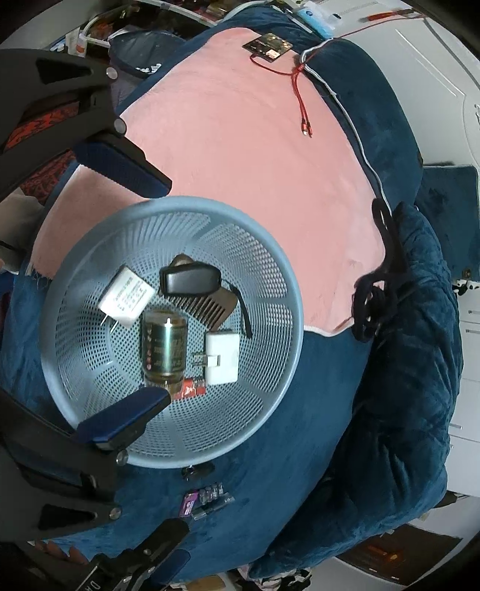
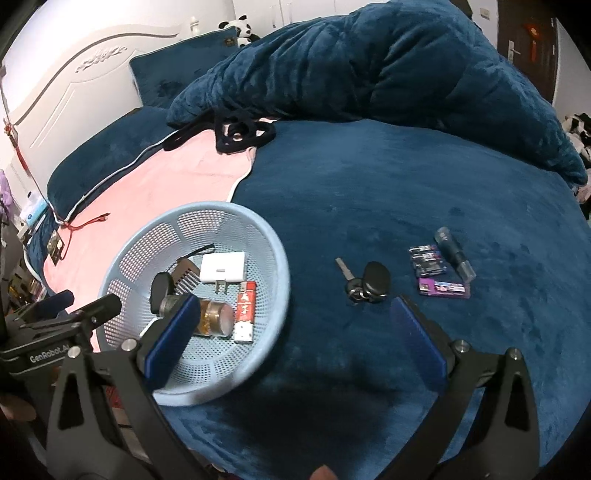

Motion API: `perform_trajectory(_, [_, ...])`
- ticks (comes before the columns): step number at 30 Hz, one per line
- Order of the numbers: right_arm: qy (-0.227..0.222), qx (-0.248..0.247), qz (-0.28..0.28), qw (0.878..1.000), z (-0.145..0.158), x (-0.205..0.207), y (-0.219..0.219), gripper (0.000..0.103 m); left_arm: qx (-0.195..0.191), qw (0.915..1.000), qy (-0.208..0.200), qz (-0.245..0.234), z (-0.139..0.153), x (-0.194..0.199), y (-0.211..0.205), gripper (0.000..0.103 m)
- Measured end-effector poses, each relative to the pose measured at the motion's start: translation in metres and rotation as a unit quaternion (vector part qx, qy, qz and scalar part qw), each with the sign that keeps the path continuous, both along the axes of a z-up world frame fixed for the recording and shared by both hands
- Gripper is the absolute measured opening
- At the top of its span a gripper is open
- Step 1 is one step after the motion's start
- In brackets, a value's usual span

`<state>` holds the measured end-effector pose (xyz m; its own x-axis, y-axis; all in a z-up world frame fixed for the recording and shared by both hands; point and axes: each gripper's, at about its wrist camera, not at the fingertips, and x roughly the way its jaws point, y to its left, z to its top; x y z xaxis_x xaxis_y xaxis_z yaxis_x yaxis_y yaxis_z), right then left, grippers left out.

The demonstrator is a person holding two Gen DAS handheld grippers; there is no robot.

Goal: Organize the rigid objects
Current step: 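Withdraw both open tools from the basket toward the key and tube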

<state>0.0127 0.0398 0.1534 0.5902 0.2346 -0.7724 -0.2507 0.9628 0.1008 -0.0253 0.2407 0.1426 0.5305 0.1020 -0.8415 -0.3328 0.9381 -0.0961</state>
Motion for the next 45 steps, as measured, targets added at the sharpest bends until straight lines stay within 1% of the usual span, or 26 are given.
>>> perform_trajectory(29, [-0.002,0.022,-0.053,0.998,0.003,-0.01,-0.083,0.103,0.029,0.9978,0.003,-0.06,0.013,0.011,-0.078,0.102])
perform_trajectory(45, [0.009,0.03,-0.082,0.996,-0.008,-0.009,-0.12,0.103,0.031,0.9951,0.014,-0.093,0.007,0.022,-0.115,0.102])
